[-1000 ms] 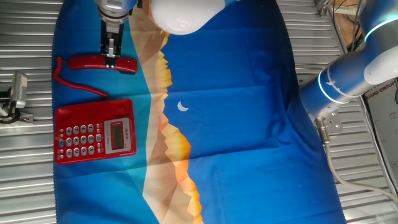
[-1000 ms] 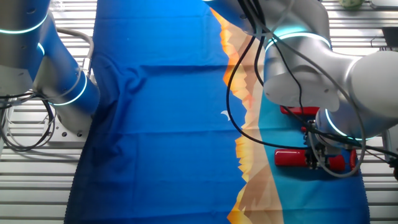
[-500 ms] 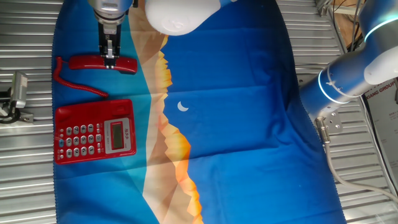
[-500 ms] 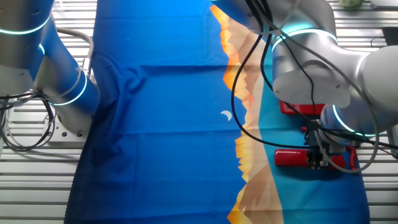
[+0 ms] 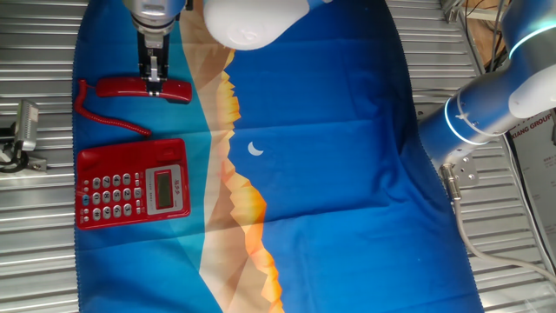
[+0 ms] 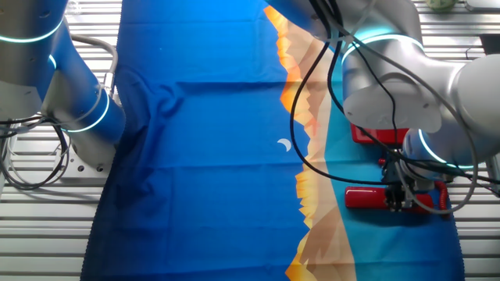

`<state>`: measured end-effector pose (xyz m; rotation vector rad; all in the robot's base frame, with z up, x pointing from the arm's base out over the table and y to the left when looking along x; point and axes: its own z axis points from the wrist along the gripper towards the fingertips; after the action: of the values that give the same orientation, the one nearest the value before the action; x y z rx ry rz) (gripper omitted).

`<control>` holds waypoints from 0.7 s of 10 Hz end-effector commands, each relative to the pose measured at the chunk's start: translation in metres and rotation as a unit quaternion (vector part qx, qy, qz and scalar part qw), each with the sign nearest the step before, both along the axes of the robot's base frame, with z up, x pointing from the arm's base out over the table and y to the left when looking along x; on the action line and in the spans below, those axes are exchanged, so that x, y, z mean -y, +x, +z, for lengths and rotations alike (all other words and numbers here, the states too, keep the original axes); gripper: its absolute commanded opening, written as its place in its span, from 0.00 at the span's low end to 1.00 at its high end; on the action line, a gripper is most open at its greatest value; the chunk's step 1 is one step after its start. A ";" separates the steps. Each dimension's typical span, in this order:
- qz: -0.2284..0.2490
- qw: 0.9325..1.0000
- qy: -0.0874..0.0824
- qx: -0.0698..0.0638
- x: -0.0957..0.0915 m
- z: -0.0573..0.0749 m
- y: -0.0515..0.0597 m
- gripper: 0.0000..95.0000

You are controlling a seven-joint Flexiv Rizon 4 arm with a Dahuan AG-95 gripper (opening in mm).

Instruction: Place the handset of the telephone on the corresponding phone cradle

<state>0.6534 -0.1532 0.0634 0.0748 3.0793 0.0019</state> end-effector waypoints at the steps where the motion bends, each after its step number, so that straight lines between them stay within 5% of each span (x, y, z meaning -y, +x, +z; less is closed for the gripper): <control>1: -0.014 1.000 -0.006 0.005 0.000 0.000 -0.001 0.40; 7: -0.018 1.000 0.004 0.010 0.000 0.000 -0.001 0.40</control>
<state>0.6534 -0.1538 0.0632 0.1336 3.0577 0.0133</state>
